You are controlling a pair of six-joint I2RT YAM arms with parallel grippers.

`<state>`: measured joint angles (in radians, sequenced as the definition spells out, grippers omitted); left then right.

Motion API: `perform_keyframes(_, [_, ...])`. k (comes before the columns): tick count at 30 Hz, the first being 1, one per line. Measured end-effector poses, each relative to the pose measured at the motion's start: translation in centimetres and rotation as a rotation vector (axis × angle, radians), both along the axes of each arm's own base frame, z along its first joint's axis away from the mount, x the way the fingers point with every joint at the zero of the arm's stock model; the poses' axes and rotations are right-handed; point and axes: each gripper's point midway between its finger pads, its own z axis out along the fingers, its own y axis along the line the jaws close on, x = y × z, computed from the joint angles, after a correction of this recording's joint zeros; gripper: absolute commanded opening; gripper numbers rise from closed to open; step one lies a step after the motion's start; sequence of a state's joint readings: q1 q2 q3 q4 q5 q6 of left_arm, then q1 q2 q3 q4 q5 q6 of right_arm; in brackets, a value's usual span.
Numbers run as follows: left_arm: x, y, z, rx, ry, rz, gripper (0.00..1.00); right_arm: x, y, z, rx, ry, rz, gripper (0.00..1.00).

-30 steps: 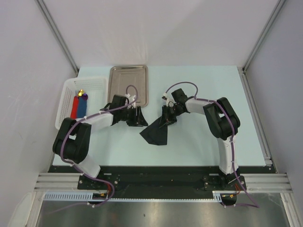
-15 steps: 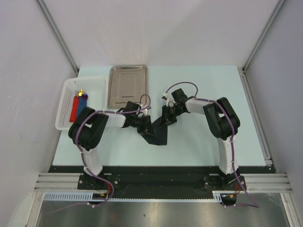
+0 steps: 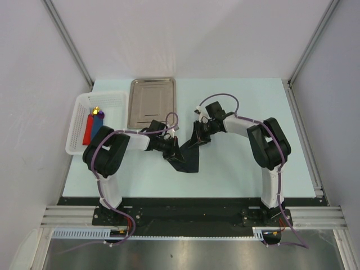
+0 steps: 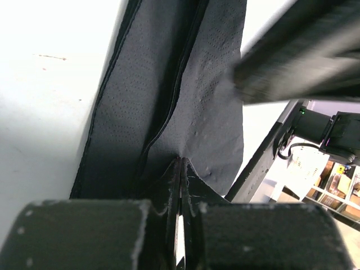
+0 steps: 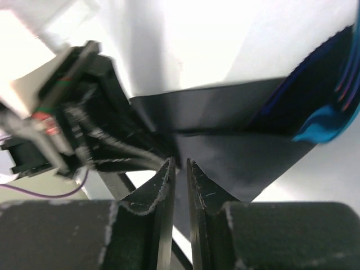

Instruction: Place the utensils on the paper napkin and roll it up

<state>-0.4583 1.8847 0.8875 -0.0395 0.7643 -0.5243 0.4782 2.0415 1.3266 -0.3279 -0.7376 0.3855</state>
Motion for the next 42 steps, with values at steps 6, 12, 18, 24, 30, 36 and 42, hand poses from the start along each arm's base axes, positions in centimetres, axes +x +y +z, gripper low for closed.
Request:
perform_keyframes(6, [0.0,0.0,0.0,0.000,0.000,0.000,0.04,-1.1,-0.3,0.8,0.003,0.002,0.000,0.18])
perform_keyframes(12, [0.0,0.0,0.0,0.000,0.000,0.000,0.05,-3.3,-0.5,-0.9,-0.039,0.049,0.021,0.18])
perform_keyframes(18, [0.0,0.0,0.0,0.001,0.000,0.000,0.15,-4.1,-0.3,-2.8,-0.077,0.062,0.035,0.16])
perform_keyframes(24, [0.1,0.7,1.2,-0.012,-0.025,0.022,0.50,-4.4,-0.2,-3.1,-0.065,0.081,0.043,0.15])
perform_keyframes(30, [1.8,5.7,3.7,0.037,-0.110,0.146,0.63,-4.4,-0.1,-3.2,-0.045,0.102,0.047,0.15])
perform_keyframes(36, [1.5,9.0,2.1,0.124,-0.105,0.193,0.68,-4.4,-0.1,-3.3,-0.038,0.109,0.047,0.14])
perform_keyframes(42, [0.9,7.0,1.6,0.043,-0.074,0.126,0.63,-4.4,0.0,-3.3,-0.025,0.124,0.048,0.14])
